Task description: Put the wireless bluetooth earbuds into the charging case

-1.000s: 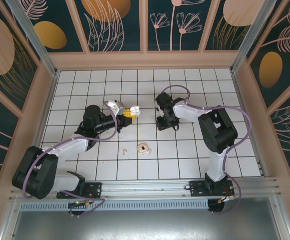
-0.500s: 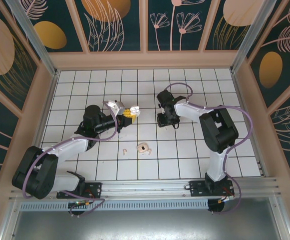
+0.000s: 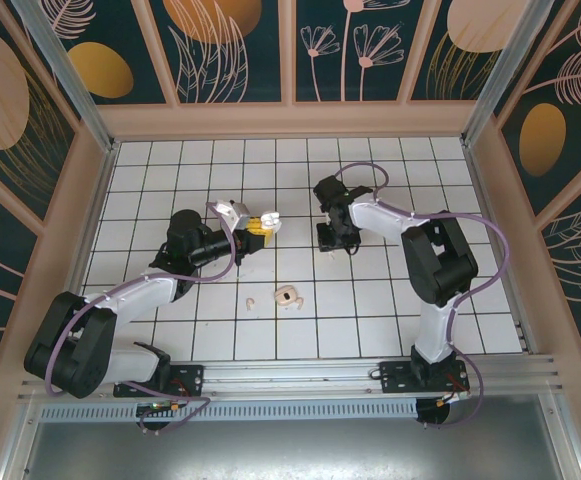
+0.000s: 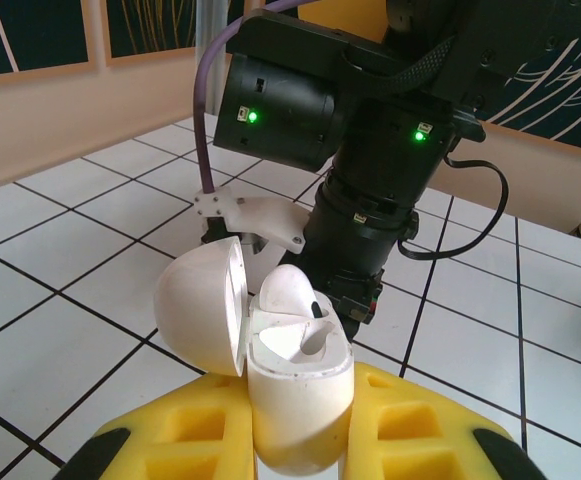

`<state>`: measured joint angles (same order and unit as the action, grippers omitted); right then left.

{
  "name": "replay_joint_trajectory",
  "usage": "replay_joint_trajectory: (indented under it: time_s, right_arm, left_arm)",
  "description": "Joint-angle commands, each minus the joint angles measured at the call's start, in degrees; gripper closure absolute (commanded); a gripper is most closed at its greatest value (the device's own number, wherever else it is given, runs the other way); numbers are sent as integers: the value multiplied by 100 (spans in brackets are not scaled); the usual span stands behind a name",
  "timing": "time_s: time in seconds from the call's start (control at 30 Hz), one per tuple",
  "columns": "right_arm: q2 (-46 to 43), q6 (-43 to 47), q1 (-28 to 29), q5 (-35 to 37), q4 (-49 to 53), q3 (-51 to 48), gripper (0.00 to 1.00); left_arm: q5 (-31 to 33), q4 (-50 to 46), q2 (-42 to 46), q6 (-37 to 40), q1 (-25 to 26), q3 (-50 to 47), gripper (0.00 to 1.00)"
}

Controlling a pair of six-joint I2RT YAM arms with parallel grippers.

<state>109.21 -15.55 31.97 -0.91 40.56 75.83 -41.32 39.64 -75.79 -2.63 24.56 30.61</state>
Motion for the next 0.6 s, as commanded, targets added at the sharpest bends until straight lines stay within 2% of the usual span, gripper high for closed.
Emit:
replay_joint_trajectory:
  time_s: [0.0,0.57]
  right_arm:
    - [186,-10,3,108,172,180,65]
    - [417,69,-15,22,5,88,72]
  left_arm:
    - [-65,115,-15,35,40,130,84]
    - [-24,38,-4,70,40,139,84]
